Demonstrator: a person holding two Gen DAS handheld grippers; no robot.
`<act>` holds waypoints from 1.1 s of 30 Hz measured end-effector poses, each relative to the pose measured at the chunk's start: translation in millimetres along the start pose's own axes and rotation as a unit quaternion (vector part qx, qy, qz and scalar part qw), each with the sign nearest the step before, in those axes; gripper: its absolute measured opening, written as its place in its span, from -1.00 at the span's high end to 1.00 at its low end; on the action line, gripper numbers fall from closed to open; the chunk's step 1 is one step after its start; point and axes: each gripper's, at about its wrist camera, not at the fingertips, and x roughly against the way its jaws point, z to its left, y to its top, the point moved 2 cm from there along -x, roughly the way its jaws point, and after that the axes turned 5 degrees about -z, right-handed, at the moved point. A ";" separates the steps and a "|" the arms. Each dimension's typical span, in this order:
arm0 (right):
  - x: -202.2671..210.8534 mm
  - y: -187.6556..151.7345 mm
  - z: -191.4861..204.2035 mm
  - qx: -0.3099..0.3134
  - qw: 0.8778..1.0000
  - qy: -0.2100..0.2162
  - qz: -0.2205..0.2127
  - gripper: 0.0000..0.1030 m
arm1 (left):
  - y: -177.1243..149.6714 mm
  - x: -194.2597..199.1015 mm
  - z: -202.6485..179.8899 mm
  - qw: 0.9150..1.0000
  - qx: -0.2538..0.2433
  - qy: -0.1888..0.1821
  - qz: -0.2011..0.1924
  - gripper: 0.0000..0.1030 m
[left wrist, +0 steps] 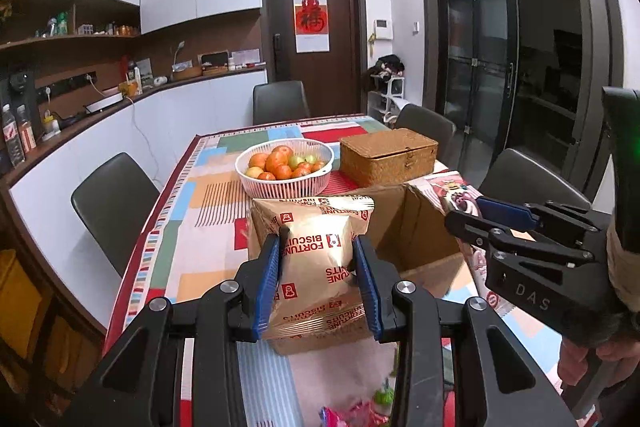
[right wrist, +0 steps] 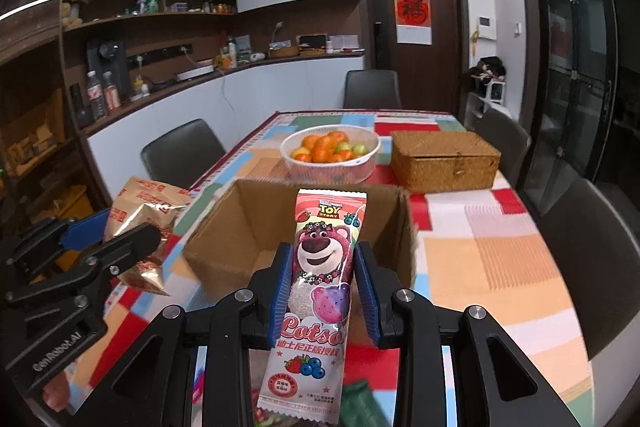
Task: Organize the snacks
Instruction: 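Carry both snacks over the cardboard box and open both tools to drop them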
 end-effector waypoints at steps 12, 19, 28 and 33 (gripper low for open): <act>-62.6 37.2 -20.5 -0.016 0.999 -0.003 0.036 0.37 | 22.6 -80.1 11.8 0.997 0.023 -0.021 0.074 0.29; -97.8 42.8 -21.4 0.003 0.997 -0.041 0.059 0.37 | 12.4 -114.6 18.6 0.992 0.046 -0.031 0.115 0.27; -105.4 28.3 -18.4 0.026 0.996 -0.061 0.066 0.02 | 1.4 -87.5 18.5 0.995 0.030 -0.007 0.092 -0.14; -64.0 16.4 -17.2 0.019 0.998 -0.042 0.042 0.02 | -6.5 -47.2 12.0 0.998 0.020 -0.013 0.063 -0.15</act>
